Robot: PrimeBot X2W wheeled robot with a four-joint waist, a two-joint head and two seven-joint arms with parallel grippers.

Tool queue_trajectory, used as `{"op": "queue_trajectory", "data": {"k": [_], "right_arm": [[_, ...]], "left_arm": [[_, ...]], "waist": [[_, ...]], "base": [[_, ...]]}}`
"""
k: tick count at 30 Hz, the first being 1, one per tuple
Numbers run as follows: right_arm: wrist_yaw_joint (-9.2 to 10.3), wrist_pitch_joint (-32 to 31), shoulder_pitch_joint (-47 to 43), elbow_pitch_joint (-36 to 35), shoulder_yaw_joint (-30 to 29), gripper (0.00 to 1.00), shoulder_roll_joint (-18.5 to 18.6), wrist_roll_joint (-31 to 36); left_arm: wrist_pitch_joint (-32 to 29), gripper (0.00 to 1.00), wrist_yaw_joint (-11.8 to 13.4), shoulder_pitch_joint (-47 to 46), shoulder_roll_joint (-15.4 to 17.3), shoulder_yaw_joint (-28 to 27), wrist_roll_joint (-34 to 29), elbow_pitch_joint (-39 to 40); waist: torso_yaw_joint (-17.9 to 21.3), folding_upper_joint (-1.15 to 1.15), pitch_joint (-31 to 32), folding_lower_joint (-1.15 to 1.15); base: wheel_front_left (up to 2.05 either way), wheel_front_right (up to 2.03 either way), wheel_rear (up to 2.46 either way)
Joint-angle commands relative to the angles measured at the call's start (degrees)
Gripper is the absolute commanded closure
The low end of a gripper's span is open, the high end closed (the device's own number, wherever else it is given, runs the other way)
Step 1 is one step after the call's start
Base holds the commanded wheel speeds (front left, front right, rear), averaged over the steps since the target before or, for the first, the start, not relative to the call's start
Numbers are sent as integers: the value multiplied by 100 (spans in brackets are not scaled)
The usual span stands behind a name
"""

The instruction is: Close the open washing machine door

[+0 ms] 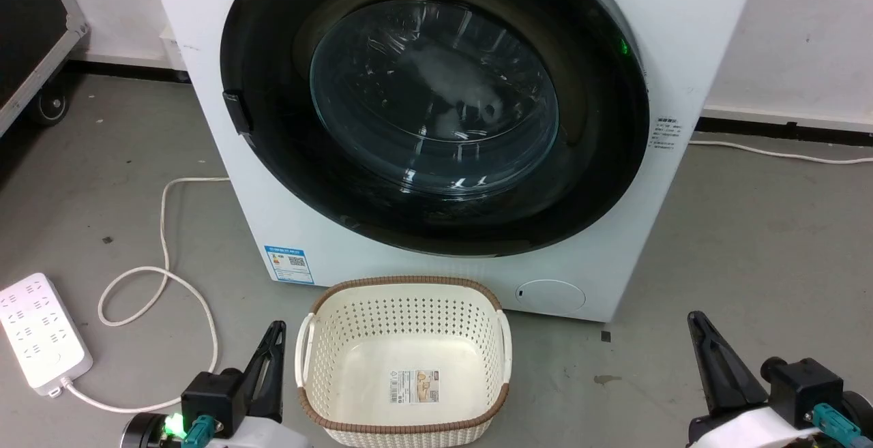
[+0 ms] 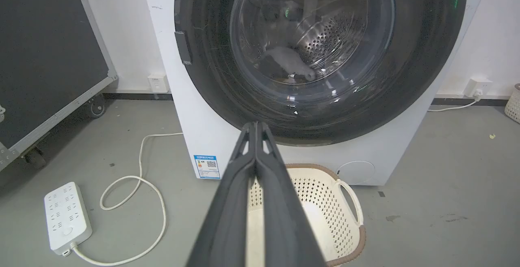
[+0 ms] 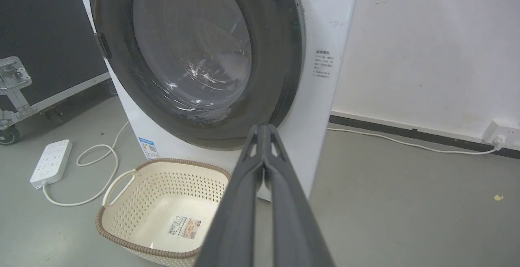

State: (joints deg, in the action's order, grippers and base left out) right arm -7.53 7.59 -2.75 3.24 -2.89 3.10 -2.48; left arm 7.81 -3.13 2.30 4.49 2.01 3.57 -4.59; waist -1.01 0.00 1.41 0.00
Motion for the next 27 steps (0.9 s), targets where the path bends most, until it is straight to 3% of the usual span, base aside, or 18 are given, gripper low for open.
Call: {"op": "queue_trajectory", "data": {"k": [1,27], "right_arm": [[2,-31,96,-50,22,100,-11,32],[3,-331,170,-163,132,100,-16,121]], "left_arm": [[-41,100,32,-76,-16,-22,-48,47],[-346,100,148,-140,-76,-96,-175,216]], "waist": [[2,0,-3,0],[43,0,-60,0]], "base": [[0,0,0],[0,0,0]]}}
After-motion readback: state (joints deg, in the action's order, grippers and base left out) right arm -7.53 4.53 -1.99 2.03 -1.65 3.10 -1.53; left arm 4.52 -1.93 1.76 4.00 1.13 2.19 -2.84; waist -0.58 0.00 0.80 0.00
